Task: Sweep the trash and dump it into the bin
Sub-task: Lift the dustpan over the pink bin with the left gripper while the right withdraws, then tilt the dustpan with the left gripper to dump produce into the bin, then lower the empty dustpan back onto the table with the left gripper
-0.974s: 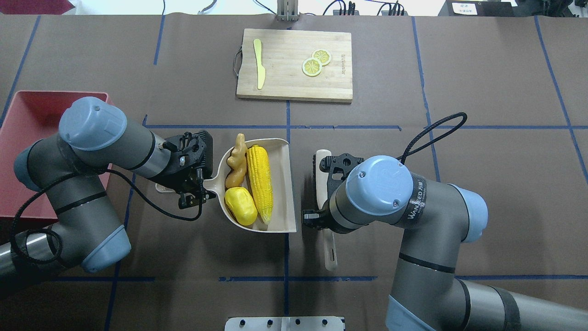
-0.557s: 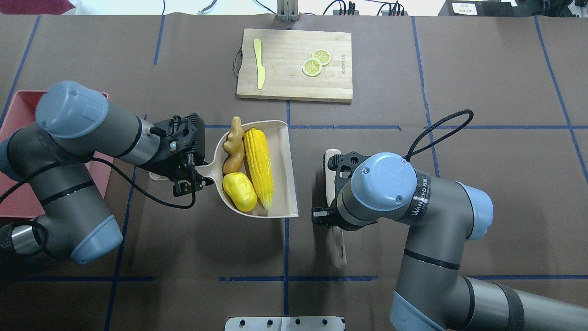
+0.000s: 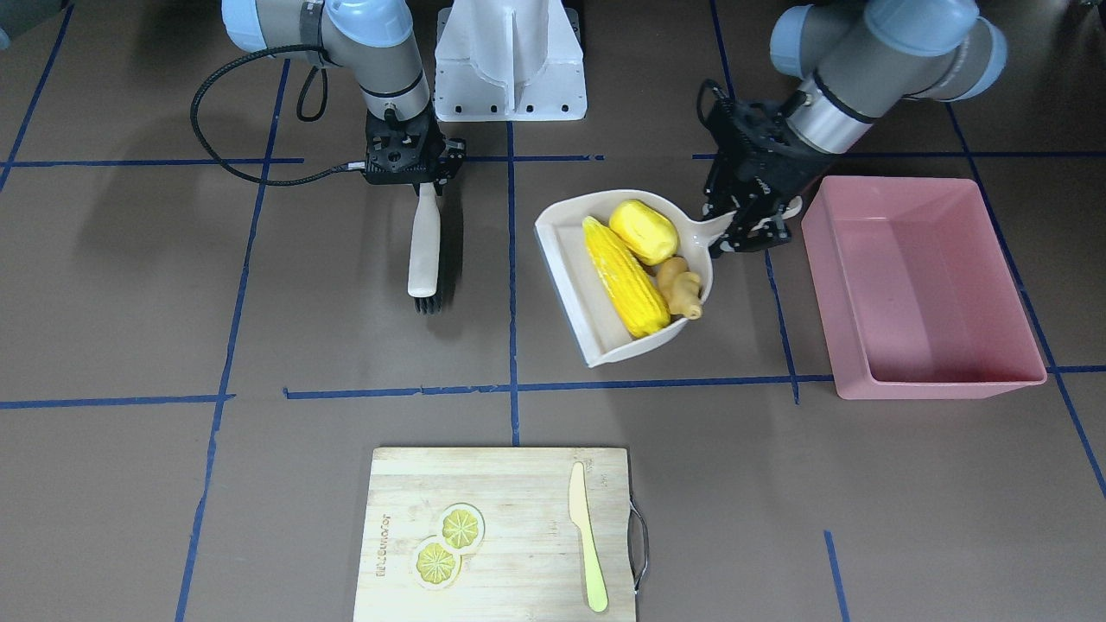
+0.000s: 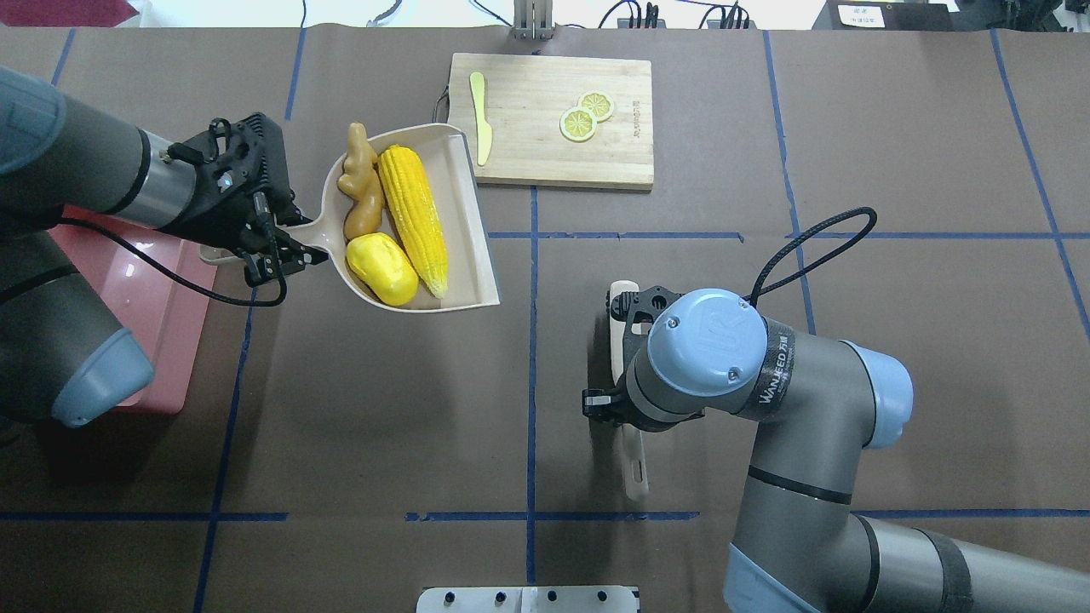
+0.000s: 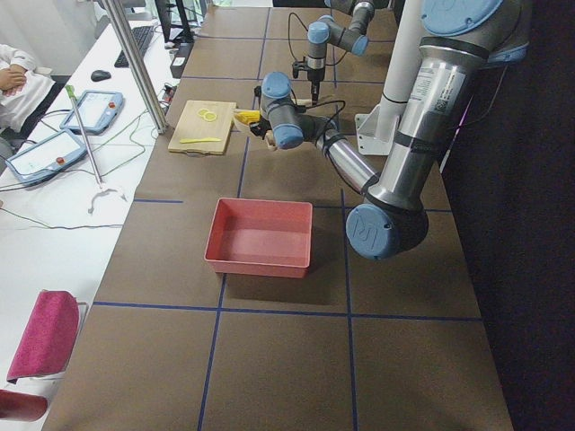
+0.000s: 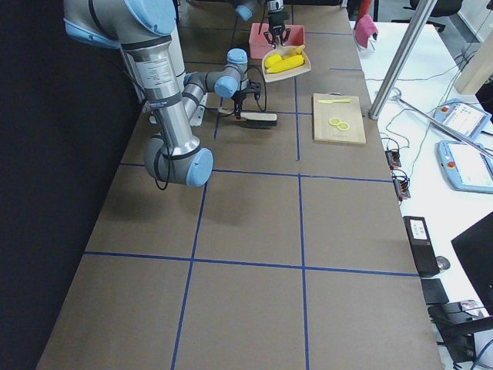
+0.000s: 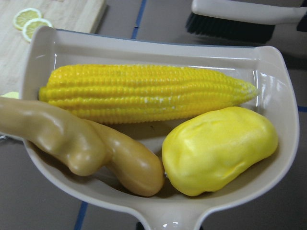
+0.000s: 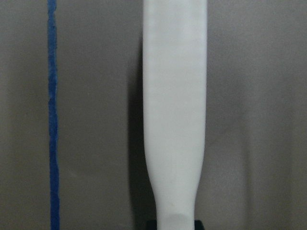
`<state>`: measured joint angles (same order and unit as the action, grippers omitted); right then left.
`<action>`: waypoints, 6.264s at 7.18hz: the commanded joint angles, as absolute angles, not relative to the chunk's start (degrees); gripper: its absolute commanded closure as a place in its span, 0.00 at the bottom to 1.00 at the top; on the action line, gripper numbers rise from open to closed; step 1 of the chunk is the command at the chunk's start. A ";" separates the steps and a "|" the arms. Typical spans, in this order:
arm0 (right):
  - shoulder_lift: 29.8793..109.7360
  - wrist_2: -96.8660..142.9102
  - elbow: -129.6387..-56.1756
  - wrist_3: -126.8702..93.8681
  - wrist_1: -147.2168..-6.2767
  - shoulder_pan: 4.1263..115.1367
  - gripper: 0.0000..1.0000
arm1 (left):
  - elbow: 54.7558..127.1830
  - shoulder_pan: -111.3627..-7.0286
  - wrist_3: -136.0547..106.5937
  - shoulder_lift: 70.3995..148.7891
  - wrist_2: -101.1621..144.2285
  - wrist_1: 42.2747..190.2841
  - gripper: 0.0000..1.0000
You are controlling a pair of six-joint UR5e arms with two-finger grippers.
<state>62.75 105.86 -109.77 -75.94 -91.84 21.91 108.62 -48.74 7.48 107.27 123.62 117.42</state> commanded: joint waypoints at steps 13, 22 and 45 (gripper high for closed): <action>62.93 104.77 -109.69 -75.94 -91.76 21.18 1.00 | 94.49 -86.75 38.67 93.52 146.43 116.81 1.00; 63.19 102.22 -109.60 -76.02 -91.58 19.16 1.00 | 95.80 -86.48 72.14 93.69 130.35 95.80 1.00; 63.46 102.22 -109.95 -76.82 -90.97 18.90 1.00 | 106.00 -58.93 28.13 103.53 143.64 102.57 0.95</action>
<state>63.47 102.29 -109.92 -76.71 -90.97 18.90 105.93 -63.85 28.88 102.42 145.95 102.32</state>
